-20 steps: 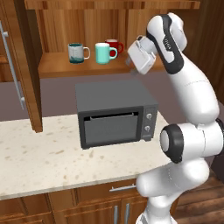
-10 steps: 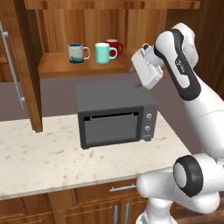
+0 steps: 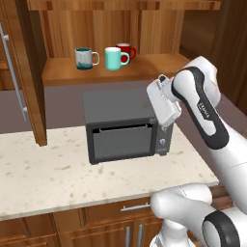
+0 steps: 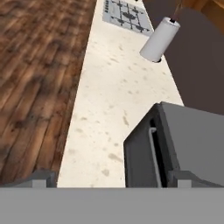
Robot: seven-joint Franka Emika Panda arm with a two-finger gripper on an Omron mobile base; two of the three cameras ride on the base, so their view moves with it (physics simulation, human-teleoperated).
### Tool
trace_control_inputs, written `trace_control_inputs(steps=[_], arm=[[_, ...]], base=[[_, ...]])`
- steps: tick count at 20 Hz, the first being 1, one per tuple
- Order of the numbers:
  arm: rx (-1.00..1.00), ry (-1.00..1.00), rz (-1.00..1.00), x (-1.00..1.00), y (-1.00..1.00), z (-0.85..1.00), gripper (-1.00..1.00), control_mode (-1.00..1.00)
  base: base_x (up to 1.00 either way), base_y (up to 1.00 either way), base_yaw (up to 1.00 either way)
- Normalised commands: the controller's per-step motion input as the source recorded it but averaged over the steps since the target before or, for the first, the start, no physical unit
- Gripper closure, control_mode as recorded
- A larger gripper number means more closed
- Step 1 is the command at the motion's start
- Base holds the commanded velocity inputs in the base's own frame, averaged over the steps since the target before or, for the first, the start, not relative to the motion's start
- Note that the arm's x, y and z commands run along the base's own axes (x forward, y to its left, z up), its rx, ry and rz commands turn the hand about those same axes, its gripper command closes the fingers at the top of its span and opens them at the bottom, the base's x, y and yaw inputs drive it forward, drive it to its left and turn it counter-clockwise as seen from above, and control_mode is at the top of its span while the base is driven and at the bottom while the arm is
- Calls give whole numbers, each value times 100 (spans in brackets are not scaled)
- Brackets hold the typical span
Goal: Pick the mug on the counter and place it in the cabinet with the handle facing the right, like the mugs already inside.
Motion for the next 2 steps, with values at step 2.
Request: trace_control_inputs(steps=[2], arm=[[0,0,-5,-30,16,-77,-100,-100]], base=[[0,0,0]])
